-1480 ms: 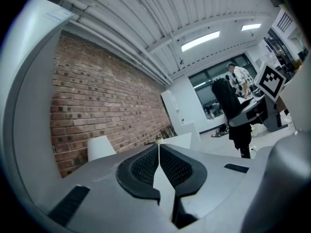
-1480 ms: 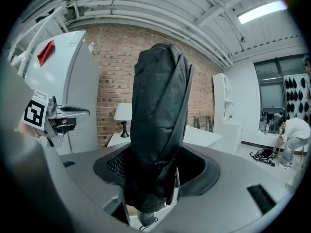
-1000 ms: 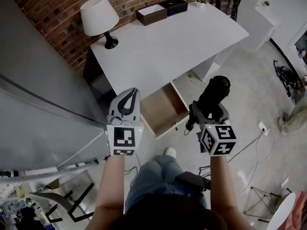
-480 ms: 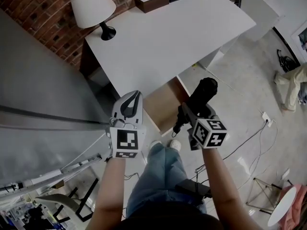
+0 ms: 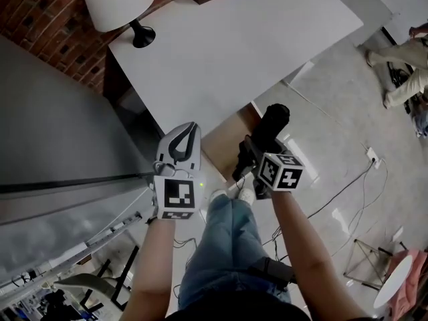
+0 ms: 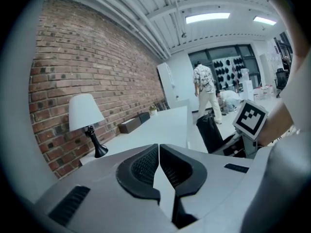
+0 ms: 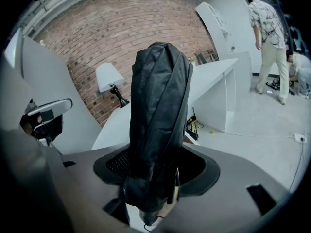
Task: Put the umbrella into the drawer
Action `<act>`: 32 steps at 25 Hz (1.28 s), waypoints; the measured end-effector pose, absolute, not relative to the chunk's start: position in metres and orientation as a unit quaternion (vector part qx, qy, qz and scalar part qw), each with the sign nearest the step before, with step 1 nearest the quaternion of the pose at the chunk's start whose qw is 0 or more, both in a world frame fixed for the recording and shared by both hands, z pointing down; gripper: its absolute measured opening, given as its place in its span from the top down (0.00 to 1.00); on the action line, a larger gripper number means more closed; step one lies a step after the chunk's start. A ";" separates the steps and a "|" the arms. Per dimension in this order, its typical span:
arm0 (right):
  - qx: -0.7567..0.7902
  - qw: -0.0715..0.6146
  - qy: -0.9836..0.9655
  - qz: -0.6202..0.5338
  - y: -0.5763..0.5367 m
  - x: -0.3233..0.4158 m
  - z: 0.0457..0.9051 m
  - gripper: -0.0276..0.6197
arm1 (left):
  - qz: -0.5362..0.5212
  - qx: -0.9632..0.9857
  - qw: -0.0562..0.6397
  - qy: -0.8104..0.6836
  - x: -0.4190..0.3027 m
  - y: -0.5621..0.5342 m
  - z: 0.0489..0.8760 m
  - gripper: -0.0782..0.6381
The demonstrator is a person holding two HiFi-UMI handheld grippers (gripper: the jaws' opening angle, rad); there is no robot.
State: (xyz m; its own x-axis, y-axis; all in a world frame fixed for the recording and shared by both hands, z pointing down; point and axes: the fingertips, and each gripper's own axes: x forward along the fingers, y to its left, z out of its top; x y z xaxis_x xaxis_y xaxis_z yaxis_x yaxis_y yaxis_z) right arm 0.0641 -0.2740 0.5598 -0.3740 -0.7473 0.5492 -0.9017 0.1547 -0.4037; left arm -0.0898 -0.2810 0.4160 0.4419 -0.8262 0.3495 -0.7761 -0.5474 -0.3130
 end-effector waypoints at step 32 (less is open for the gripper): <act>0.501 0.175 -0.683 0.501 -0.332 0.036 0.763 0.55 | -0.279 -0.846 0.041 0.453 -0.088 -0.333 0.472 0.89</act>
State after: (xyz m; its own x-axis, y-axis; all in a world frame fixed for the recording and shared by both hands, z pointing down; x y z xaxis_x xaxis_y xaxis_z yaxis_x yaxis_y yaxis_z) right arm 0.0358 -0.3317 0.7634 -0.4359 -0.5092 0.7421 -0.8608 -0.0048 -0.5089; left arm -0.0876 -0.3328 0.4724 0.4333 -0.7898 0.4341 -0.7439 -0.5853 -0.3225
